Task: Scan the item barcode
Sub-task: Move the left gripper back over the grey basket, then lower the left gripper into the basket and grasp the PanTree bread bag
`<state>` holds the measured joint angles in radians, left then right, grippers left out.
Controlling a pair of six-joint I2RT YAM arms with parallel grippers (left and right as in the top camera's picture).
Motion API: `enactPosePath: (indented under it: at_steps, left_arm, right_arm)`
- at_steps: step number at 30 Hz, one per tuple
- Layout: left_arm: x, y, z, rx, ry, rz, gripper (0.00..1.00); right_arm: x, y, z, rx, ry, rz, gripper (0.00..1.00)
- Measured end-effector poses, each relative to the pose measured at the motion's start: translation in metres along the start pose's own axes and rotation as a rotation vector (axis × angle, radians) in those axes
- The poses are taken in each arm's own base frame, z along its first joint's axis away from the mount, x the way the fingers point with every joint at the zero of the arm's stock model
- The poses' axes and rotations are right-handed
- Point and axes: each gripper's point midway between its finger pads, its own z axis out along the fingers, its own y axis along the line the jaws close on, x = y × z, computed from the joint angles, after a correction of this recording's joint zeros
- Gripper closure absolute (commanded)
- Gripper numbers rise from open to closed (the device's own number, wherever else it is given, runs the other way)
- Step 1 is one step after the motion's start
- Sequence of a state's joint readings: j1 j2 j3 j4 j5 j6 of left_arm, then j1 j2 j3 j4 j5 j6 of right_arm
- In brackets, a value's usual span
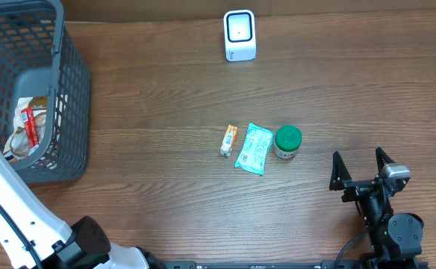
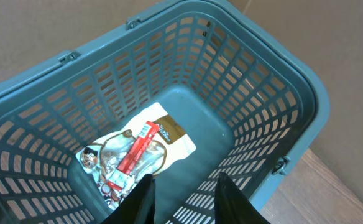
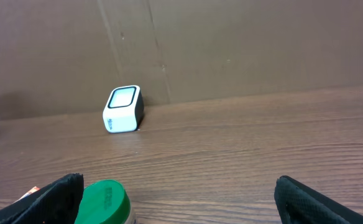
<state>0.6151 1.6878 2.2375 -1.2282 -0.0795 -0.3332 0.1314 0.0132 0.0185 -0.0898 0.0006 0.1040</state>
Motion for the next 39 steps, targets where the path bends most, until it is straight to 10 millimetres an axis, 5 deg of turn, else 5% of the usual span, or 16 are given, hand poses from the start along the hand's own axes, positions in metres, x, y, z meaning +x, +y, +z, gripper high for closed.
enactPosePath:
  at_steps: [8,15,26,39]
  left_arm:
    - [0.007,0.003,0.003,-0.014,0.03,0.003,0.69]
    - [0.02,0.014,0.028,-0.087,0.1,0.017,0.44]
    - [0.057,0.025,0.1,-0.154,0.282,0.177,0.04]
    - [0.128,0.041,0.198,-0.187,0.546,0.322,0.0]
  right_arm:
    - [0.0,0.0,0.0,0.0,0.0,0.0,0.0]
    - [0.0,0.0,0.0,0.0,0.0,0.0,0.0]
    - [0.0,0.0,0.0,0.0,0.0,0.0,0.0]
    - [0.0,0.0,0.0,0.0,0.0,0.0,0.0]
